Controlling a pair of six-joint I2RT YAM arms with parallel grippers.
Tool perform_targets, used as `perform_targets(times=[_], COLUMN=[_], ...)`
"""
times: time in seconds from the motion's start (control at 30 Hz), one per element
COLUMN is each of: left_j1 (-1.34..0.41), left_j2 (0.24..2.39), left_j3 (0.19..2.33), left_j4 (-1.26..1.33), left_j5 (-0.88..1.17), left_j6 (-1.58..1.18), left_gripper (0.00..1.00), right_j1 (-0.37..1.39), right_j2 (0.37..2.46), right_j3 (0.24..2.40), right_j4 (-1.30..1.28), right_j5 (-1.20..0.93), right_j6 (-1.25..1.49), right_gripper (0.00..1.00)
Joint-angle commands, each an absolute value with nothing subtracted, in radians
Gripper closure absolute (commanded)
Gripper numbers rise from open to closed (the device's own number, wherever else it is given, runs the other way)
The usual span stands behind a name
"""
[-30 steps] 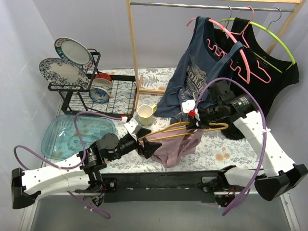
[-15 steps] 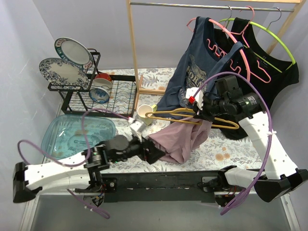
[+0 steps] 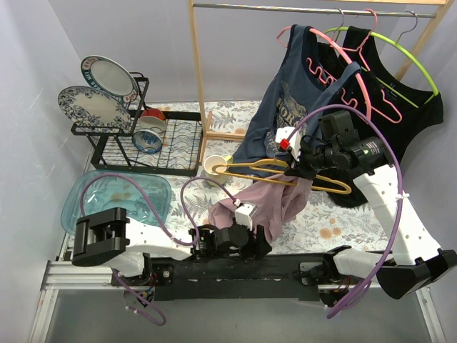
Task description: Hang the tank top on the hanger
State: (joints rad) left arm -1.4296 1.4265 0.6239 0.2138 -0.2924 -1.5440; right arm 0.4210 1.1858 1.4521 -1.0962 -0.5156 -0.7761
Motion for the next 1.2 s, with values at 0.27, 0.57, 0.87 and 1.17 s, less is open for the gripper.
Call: perform_targets(times=[0.27,0.57,0.87,1.17], left_j1=[-1.420,-1.402,-1.381,-1.063], left_j2=[1.588,1.646,1.480,0.710], left_j3=[0.721,0.765,0.674,0.206], left_j4=[0.462,0.282,0.426,0.182], left_j5=[-0.396,-0.505,-0.439,-0.183], left_j6=[-1.644,-1.755,-1.654,-1.761], left_gripper=[0.52,0.63,1.00,1.00], right_j1=[0.419,0.419,0.413,0.377], right_j2=[1.146,1.132,1.117,1.034], right_j3=[1.453,1.440,1.436,1.375], right_j4=[-1.045,-1.046,-1.072,-1.109], right_j5=[-0.558,-0.564,-0.508,-0.624], right_j6=[-0.756,-0.758,-0.805,-0.922], right_gripper=[0.99,0.99,0.99,0.99])
